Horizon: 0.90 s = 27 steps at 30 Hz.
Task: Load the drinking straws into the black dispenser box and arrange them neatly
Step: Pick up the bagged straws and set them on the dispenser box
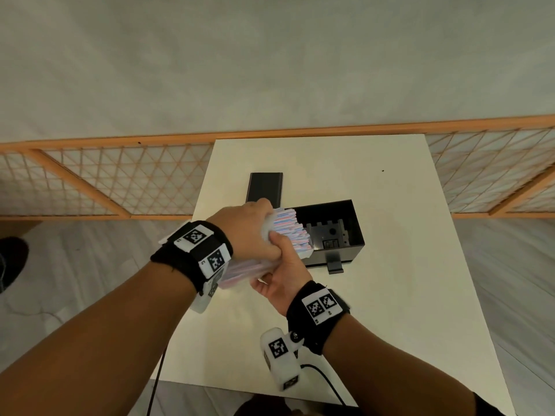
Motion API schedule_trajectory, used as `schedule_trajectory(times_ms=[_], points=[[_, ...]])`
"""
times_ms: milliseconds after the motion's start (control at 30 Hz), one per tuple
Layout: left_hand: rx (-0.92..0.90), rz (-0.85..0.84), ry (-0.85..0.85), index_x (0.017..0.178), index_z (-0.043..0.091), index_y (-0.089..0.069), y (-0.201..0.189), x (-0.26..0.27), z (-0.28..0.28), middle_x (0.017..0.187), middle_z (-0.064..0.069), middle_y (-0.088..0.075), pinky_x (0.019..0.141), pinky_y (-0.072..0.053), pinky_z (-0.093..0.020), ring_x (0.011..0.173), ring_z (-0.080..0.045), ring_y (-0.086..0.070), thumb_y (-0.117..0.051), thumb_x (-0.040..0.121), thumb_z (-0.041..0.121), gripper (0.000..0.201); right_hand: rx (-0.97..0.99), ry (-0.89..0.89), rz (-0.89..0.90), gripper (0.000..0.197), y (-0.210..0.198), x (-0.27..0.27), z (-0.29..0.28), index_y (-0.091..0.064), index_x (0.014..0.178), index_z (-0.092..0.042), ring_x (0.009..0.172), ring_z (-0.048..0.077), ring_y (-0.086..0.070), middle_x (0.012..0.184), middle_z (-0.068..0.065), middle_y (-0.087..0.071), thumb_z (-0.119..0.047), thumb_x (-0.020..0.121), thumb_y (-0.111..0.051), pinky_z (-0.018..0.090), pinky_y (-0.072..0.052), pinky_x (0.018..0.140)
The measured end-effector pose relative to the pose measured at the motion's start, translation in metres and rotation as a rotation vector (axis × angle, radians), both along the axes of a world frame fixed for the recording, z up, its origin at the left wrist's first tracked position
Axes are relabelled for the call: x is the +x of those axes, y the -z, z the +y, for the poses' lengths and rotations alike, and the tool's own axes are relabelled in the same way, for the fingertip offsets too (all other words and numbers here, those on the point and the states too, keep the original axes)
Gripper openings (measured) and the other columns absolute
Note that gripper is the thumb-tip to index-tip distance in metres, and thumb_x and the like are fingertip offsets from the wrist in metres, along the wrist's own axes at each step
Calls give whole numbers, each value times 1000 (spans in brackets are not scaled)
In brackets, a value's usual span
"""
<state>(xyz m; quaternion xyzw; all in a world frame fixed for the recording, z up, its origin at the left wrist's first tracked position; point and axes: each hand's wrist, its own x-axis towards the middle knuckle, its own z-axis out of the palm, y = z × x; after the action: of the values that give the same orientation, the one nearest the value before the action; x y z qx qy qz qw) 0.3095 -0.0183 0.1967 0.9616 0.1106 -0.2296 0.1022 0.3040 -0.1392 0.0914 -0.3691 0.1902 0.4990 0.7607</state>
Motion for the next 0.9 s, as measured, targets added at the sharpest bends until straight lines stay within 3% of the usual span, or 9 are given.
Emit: schedule_trajectory(times_ms=[67, 133, 300, 433, 567, 633, 700, 800, 900], points=[[25, 10, 26, 140, 35, -41, -11, 0, 6, 135, 11, -55, 112, -35, -47, 113, -17, -57, -58, 71, 80, 84, 22, 38, 40, 65, 0, 2, 1, -66, 126, -11, 83, 21, -63, 101, 8, -68, -48, 74, -78, 30, -53, 63], [-41, -15, -30, 141, 42, -44, -24, -2, 12, 137, 17, -56, 115, -33, -47, 118, -12, -56, -61, 73, 81, 80, 63, 63, 65, 52, -2, 5, -1, -67, 119, -12, 74, 19, -64, 99, 9, -67, -46, 81, -74, 29, -53, 58], [-291, -85, -164, 113, 54, -59, -46, -23, 42, 114, 33, -60, 100, -45, -27, 110, 8, -58, -72, 77, 70, 42, 115, 96, 86, 52, -7, 9, -4, -68, 126, -8, 76, 18, -68, 99, 8, -71, -41, 86, -72, 28, -56, 60], [-484, -181, -274, 127, 44, -64, -52, -49, 58, 119, 30, -66, 98, -46, -21, 107, 13, -61, -76, 74, 63, 57, 115, 122, 89, 58, -8, 11, -3, -65, 132, -8, 93, 21, -67, 110, 10, -72, -41, 85, -73, 29, -59, 69], [-679, -205, -303, 140, 49, -52, -45, -71, 55, 126, 36, -60, 90, -49, -14, 113, 14, -58, -86, 69, 59, 79, 62, 117, 100, 54, -11, 13, -1, -67, 130, -10, 79, 17, -68, 102, 6, -71, -40, 85, -74, 26, -57, 57], [-745, -225, -327, 141, 46, -50, -33, -77, 46, 126, 33, -61, 87, -51, -11, 114, 11, -59, -90, 68, 39, 83, 31, 92, 87, 52, -14, 14, 0, -68, 129, -11, 76, 16, -66, 99, 5, -69, -41, 86, -72, 25, -56, 54], [-787, -262, -349, 137, 37, -56, -18, -78, 37, 125, 21, -67, 89, -54, -16, 113, 2, -64, -91, 68, 26, 78, 11, 74, 79, 51, -15, 17, 0, -69, 127, -12, 76, 17, -67, 98, 5, -70, -43, 87, -70, 26, -55, 55], [-813, -337, -435, 125, 28, -66, -1, -72, 33, 112, 5, -76, 84, -61, -29, 103, -12, -73, -87, 77, 23, 53, -9, 31, 69, 51, -17, 19, 0, -71, 125, -14, 75, 15, -68, 97, 3, -72, -50, 88, -67, 25, -57, 58], [-785, -381, -524, 112, 21, -72, 7, -60, 36, 95, 1, -79, 68, -60, -27, 86, -16, -76, -80, 86, 26, 28, -24, -3, 63, 59, -24, 24, -3, -72, 123, -12, 73, 16, -67, 97, 5, -71, -59, 89, -63, 26, -57, 59]])
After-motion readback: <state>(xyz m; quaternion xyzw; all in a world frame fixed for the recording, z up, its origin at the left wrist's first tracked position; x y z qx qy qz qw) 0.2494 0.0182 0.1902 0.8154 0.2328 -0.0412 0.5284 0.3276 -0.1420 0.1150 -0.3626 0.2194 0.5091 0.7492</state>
